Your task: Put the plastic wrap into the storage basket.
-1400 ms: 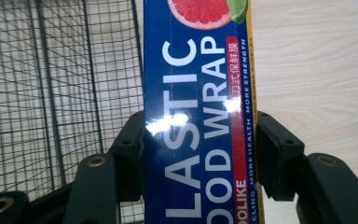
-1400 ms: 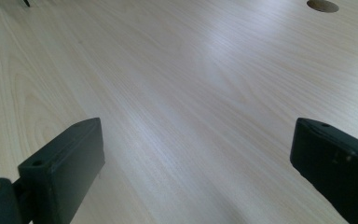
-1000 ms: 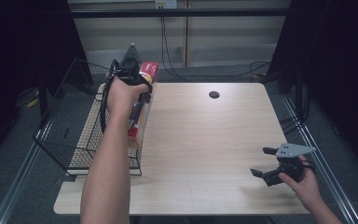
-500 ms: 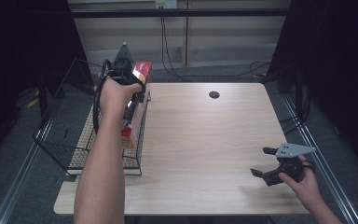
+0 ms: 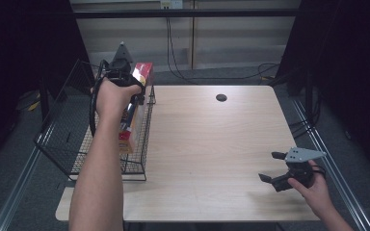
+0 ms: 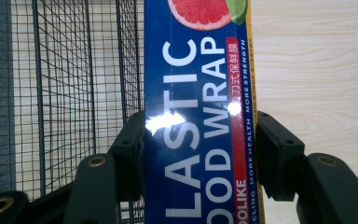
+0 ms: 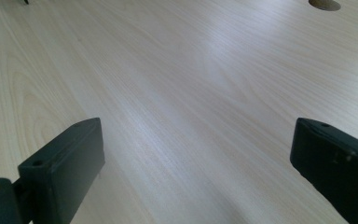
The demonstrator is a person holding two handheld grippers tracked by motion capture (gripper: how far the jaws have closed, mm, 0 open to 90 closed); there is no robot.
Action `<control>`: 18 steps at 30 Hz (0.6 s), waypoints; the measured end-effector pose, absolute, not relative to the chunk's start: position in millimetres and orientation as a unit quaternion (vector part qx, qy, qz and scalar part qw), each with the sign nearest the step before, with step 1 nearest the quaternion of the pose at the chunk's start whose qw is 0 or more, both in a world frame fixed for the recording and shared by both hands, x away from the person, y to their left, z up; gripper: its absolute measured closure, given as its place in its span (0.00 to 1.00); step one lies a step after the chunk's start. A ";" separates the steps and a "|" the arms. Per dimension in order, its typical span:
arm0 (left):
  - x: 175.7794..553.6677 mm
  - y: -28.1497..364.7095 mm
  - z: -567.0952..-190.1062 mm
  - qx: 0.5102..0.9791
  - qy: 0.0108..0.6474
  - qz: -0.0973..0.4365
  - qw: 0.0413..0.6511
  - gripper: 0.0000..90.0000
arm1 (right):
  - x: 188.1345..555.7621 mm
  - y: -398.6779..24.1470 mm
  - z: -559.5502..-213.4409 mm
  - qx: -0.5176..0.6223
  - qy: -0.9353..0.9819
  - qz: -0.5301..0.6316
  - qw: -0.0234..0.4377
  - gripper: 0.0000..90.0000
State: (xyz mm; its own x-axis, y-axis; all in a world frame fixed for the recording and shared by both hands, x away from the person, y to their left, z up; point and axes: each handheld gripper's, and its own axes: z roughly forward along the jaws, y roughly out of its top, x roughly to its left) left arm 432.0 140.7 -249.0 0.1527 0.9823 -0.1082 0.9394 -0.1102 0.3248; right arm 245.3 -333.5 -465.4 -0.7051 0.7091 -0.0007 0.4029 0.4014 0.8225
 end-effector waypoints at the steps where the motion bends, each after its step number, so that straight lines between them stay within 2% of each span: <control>1: 431.7 141.3 -248.8 0.739 0.649 0.066 0.166 0.49 | 245.3 -333.5 -465.4 0.340 0.818 0.429 0.179 0.03; 18: 428.4 164.0 -246.7 0.722 0.669 0.073 0.158 0.49 | 245.6 -334.3 -465.5 0.339 0.818 0.430 0.175 0.03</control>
State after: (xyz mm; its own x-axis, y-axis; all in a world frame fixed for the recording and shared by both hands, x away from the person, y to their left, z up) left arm 428.4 164.0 -246.7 0.0941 0.9898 -0.1067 0.9439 -0.0545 0.3258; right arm 245.6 -334.3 -465.5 -0.7086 0.7056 0.0055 0.4048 0.4001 0.8222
